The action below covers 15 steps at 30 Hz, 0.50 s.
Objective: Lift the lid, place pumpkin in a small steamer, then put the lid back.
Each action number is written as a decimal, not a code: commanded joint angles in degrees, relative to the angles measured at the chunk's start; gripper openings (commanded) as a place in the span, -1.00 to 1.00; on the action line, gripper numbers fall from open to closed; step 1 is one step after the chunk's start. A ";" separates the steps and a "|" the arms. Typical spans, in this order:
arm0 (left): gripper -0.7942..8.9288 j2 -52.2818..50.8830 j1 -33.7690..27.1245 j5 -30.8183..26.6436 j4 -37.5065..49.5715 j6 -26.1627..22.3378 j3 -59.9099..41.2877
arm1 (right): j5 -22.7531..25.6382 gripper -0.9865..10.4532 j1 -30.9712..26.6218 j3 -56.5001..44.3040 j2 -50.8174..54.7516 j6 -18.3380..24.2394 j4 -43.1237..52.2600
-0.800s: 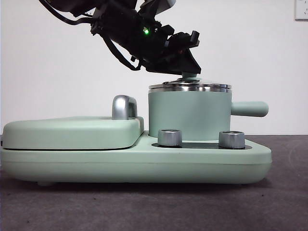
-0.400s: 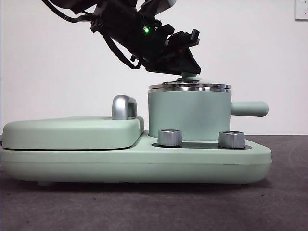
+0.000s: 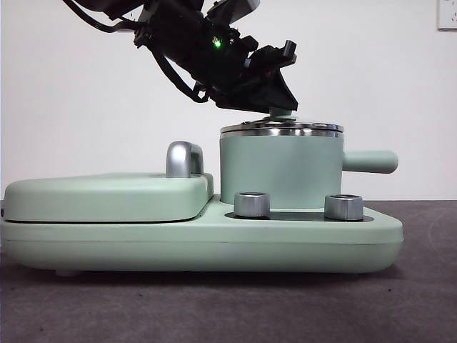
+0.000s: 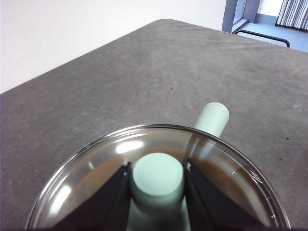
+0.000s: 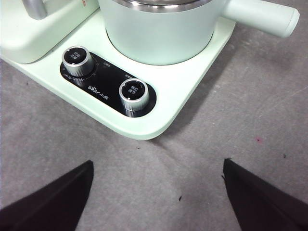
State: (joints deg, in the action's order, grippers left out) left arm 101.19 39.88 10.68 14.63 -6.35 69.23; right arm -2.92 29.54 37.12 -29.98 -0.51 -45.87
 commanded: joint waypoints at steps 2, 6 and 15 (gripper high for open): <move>-0.53 1.81 0.31 0.09 -1.75 1.97 -0.39 | 0.15 -0.10 0.28 0.24 -0.13 -0.96 0.44; -0.28 1.79 0.31 0.09 -1.33 2.19 -0.37 | 0.15 -0.10 0.28 0.24 -0.13 -0.96 0.44; -0.24 -3.10 0.26 0.09 -3.54 3.04 -0.37 | 0.15 -0.10 0.28 0.24 -0.13 -0.96 0.44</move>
State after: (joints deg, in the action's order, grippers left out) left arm 99.11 39.79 10.63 10.79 -3.81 68.38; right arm -2.92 29.54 37.12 -29.98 -0.51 -45.87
